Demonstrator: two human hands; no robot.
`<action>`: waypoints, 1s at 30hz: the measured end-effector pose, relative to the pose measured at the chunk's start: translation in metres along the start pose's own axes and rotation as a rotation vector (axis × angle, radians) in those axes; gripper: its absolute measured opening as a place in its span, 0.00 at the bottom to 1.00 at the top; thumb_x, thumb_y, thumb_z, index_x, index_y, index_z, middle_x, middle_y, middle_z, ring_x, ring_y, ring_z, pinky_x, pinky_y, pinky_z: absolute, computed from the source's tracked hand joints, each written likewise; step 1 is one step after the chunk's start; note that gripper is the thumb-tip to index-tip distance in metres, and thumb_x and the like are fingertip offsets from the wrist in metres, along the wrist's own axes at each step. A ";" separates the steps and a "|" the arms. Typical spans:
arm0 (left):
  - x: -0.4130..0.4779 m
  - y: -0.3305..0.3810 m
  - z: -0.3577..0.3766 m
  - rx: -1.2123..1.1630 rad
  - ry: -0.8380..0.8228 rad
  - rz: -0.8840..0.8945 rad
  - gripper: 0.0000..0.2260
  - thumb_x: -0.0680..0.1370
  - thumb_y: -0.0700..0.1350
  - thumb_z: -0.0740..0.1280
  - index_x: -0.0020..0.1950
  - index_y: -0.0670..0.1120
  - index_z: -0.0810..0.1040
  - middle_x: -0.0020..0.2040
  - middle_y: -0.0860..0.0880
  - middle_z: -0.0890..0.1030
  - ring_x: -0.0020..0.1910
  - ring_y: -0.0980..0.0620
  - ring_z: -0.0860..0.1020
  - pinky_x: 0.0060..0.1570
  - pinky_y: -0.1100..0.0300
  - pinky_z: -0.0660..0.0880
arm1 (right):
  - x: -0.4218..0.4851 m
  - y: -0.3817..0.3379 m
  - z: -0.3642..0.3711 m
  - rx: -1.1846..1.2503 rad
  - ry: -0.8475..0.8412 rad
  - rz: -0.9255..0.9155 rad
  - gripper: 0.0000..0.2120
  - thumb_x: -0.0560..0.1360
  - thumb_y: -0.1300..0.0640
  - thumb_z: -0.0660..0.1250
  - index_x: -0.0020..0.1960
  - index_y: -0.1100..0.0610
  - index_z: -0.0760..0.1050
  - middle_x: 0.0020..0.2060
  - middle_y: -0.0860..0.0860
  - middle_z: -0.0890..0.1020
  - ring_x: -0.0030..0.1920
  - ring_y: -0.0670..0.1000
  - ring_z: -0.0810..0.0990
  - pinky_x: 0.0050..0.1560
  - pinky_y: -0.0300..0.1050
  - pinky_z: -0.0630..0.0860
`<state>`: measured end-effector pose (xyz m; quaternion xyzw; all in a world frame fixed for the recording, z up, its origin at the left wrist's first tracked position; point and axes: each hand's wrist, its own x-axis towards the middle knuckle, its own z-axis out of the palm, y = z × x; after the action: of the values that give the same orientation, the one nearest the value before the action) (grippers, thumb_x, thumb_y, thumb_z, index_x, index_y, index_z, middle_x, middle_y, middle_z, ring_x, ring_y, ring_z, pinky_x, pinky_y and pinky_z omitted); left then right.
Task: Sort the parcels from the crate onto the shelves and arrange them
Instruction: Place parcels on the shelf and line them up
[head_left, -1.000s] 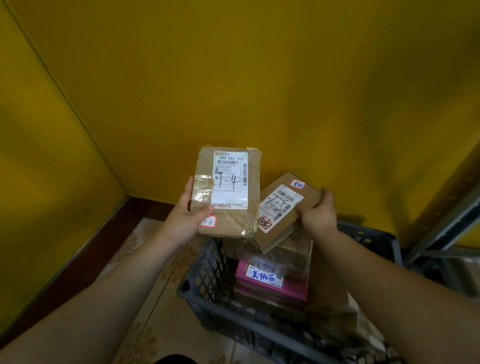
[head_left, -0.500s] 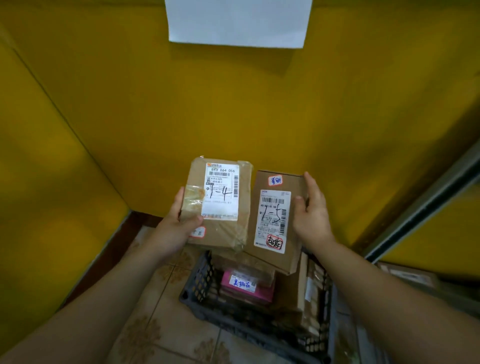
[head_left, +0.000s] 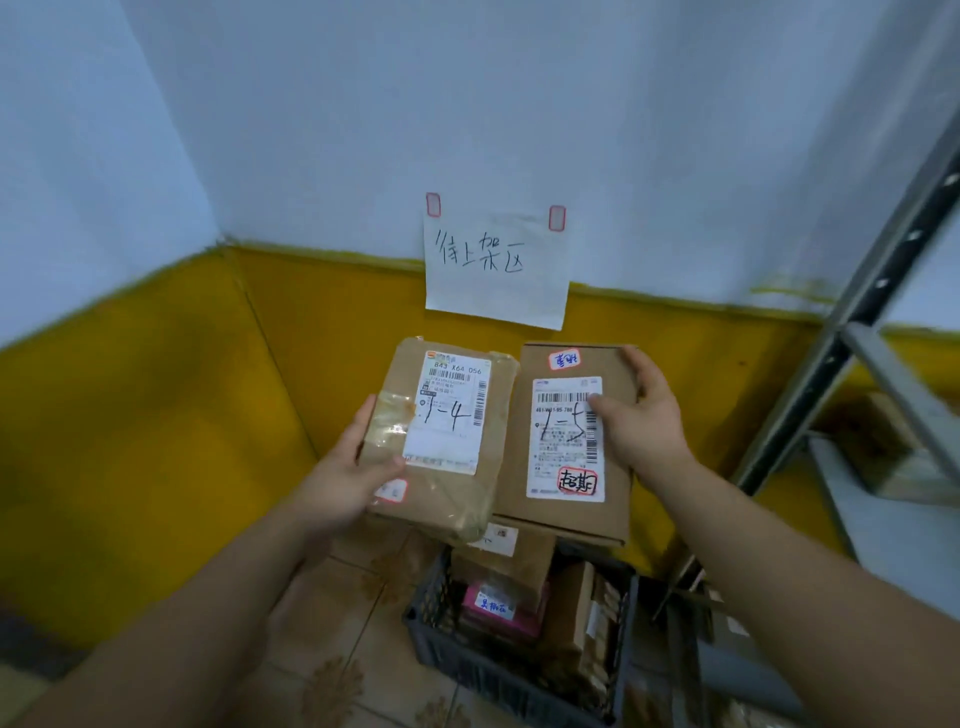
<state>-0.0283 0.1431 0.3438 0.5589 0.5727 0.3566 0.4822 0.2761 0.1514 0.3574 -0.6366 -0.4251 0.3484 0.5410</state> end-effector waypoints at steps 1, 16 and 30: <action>-0.013 0.010 -0.007 0.000 -0.001 0.020 0.36 0.78 0.42 0.69 0.77 0.63 0.53 0.62 0.57 0.77 0.56 0.55 0.79 0.58 0.51 0.76 | -0.013 -0.015 -0.005 0.041 0.011 0.000 0.33 0.75 0.68 0.70 0.74 0.45 0.65 0.56 0.48 0.76 0.51 0.53 0.82 0.43 0.52 0.84; -0.229 0.082 -0.042 -0.034 -0.040 0.313 0.35 0.79 0.43 0.66 0.77 0.65 0.50 0.62 0.73 0.64 0.67 0.57 0.68 0.70 0.51 0.65 | -0.251 -0.121 -0.088 0.006 0.137 -0.200 0.30 0.79 0.58 0.68 0.74 0.41 0.61 0.70 0.50 0.72 0.56 0.52 0.82 0.42 0.45 0.84; -0.412 0.134 0.122 -0.144 -0.220 0.472 0.34 0.80 0.42 0.66 0.76 0.66 0.52 0.63 0.59 0.76 0.58 0.59 0.76 0.62 0.54 0.71 | -0.441 -0.120 -0.316 -0.130 0.286 -0.242 0.36 0.79 0.59 0.68 0.78 0.39 0.54 0.62 0.46 0.74 0.48 0.44 0.81 0.37 0.37 0.80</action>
<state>0.0901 -0.2619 0.4994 0.6768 0.3438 0.4361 0.4834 0.3671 -0.3707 0.5229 -0.6575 -0.4387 0.1589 0.5916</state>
